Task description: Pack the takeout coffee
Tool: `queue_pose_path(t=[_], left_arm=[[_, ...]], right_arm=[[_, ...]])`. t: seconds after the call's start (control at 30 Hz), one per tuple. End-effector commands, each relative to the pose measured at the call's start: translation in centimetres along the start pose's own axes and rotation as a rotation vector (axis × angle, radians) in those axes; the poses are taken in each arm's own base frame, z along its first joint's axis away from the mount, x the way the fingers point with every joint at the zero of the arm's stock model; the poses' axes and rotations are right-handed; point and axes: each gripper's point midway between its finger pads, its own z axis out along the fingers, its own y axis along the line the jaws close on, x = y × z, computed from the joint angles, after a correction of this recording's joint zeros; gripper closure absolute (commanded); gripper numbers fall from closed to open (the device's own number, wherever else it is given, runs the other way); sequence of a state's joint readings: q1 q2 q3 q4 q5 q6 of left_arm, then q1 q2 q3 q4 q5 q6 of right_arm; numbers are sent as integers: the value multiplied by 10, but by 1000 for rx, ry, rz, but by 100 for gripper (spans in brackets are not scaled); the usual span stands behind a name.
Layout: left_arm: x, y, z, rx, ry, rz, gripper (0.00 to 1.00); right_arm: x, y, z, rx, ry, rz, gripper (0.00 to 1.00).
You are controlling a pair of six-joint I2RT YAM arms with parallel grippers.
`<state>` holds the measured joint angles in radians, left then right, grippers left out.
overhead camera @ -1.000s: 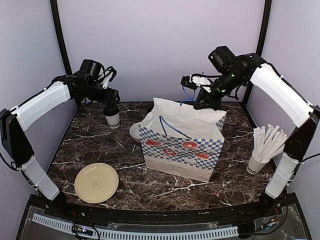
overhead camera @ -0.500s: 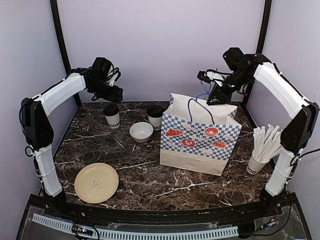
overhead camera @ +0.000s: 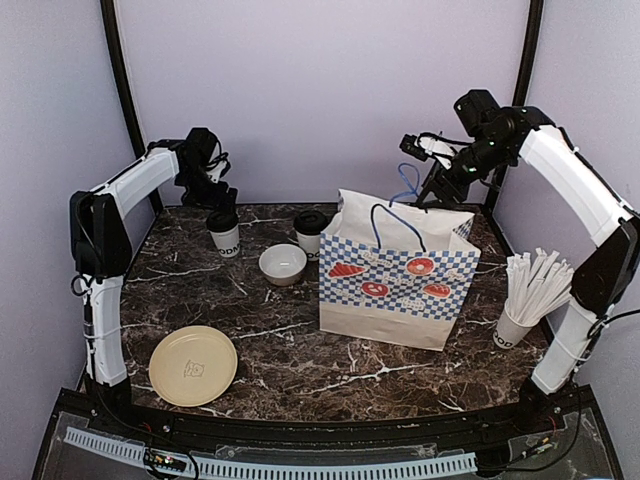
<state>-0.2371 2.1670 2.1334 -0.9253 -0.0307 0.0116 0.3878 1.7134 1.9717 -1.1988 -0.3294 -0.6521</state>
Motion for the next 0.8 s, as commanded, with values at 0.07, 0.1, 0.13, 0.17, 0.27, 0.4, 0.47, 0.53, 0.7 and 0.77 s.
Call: queue_pose_path(t=[0.07,0.1,0.13,0.17,0.27,0.4,0.47,0.53,0.7,0.77], left_arm=[[4,1,-2,23,36,-1,10],[5,1,1,23,41,0,10],[5,1,2,24,42,0,11],[6,1,5,23,49,-1,11],[7,3,8,11,57,2,13],[10,5,14,1,73,9,15],[11,4,16,7,78,12,16],[11,3,17,14,80,11,20],[11,1,14,21,86,13,27],[9,1,8,24,83,11,31]], right_arm=[[-1,-1,-1,25,-18,-6,40],[-1,-1,1,23,-16,-5,40],[-1,-2,2,23,-16,-5,40],[0,-2,3,22,-14,-4,40],[-1,-3,5,18,-14,-3,40],[-2,-5,7,16,-13,-3,40],[-2,-5,8,17,-14,-4,40],[-1,-5,9,15,-12,-3,40],[-2,-5,10,14,-14,0,40],[-1,-5,11,15,-13,2,40]])
